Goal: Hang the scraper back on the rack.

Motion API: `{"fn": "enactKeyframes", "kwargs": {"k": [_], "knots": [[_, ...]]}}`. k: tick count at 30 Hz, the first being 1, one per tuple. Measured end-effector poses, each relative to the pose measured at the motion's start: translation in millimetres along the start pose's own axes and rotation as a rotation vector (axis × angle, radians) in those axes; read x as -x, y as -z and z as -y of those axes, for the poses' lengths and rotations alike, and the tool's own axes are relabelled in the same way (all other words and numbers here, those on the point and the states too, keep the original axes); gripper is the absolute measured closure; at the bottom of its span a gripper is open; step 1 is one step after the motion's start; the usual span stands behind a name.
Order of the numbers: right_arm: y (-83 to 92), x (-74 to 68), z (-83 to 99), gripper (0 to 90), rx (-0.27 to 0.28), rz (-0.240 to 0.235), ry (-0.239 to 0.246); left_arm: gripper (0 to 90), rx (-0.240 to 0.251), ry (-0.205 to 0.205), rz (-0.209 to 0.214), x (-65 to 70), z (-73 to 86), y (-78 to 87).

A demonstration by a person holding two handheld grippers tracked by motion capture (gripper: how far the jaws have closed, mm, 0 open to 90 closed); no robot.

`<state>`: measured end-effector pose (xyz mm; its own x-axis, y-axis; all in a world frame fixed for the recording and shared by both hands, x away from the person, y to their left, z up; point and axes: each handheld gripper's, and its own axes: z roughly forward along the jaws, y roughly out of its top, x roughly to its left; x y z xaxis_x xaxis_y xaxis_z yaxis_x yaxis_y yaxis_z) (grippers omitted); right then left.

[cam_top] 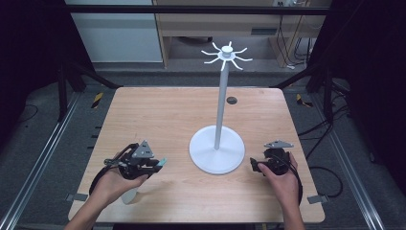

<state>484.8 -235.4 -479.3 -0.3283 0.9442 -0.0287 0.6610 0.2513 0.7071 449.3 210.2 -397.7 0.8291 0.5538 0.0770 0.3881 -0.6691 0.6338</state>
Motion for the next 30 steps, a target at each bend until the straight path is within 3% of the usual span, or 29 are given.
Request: {"fn": "enactKeyframes", "kwargs": {"k": [12, 22, 30], "knots": [[-0.6, -4.3, -2.1, 10.6, -0.009, -0.002, 0.009, 73.7, 0.099, 0.034, -0.056, -5.6, 6.7, 27.6], [-1.4, -0.7, -0.9, 10.6, -0.011, 0.001, 0.007, 73.8, 0.14, 0.058, -0.067, -11.6, 6.5, 39.1], [-1.6, -3.0, -1.7, 10.6, -0.011, -0.003, 0.011, 73.8, 0.206, 0.071, -0.087, -13.7, 0.1, 53.2]]}}
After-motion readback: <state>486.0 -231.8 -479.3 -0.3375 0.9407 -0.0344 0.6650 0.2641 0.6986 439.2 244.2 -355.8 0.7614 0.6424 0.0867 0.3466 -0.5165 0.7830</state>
